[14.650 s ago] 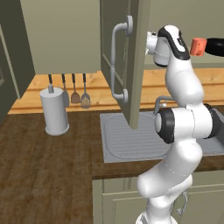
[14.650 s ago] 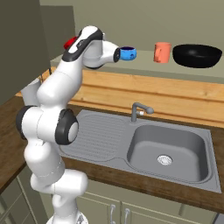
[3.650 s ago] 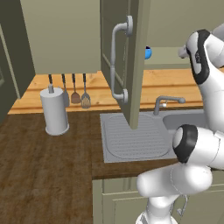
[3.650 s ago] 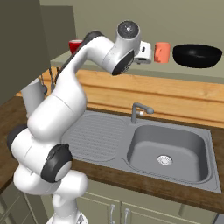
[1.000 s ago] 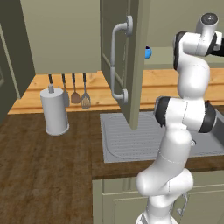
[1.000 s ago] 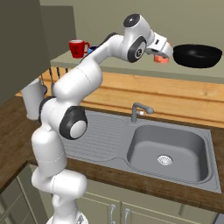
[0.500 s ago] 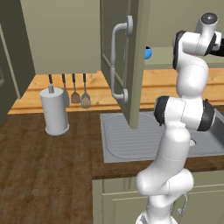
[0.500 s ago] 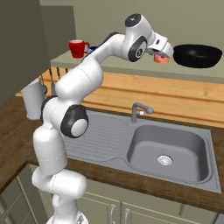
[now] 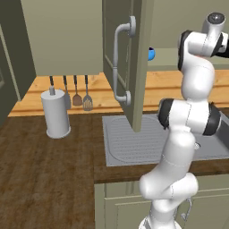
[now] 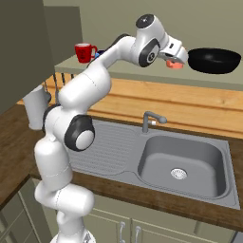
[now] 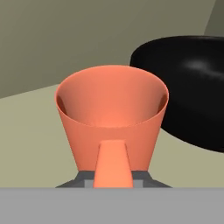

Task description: Gather all objects into one cabinet and sort the glasses and bowls to opposite sides.

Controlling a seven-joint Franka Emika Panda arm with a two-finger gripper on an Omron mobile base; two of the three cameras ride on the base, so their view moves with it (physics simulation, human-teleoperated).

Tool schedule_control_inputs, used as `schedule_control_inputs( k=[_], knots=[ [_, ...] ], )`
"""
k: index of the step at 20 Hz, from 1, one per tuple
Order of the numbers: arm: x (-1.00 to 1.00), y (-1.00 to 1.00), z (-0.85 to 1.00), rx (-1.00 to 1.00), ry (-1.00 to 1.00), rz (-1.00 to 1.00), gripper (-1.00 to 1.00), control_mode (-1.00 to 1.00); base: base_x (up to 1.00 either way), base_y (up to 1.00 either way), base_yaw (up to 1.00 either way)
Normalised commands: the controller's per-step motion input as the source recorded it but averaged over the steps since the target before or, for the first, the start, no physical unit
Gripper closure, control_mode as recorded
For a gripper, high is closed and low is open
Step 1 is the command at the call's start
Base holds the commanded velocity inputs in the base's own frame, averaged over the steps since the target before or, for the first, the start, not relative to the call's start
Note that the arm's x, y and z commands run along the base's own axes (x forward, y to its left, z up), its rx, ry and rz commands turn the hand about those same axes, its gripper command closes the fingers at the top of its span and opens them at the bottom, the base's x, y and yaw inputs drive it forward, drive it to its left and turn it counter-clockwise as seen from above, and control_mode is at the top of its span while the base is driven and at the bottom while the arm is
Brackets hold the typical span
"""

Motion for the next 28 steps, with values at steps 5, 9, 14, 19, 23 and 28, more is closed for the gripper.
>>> schedule_control_inputs(
  k=[5, 9, 14, 19, 23, 28],
  knots=[
    [-0.54, 0.42, 0.00, 0.02, 0.00, 0.09, 1.00, -1.00, 0.00, 0.00, 0.00],
    [-0.14, 0.83, 0.00, 0.00, 0.00, 0.10, 1.00, -1.00, 0.00, 0.00, 0.00],
    [0.00, 0.92, -0.03, 0.00, -0.02, 0.09, 1.00, -1.00, 0.00, 0.00, 0.00],
    [0.00, 0.81, -0.09, 0.00, 0.00, 0.08, 1.00, -1.00, 0.00, 0.00, 0.00],
    [0.00, 0.50, 0.00, 0.00, -0.01, 0.05, 1.00, -1.00, 0.00, 0.00, 0.00],
    [0.23, 0.25, 0.00, 0.00, -0.01, 0.04, 1.00, -1.00, 0.00, 0.00, 0.00]
  ],
)
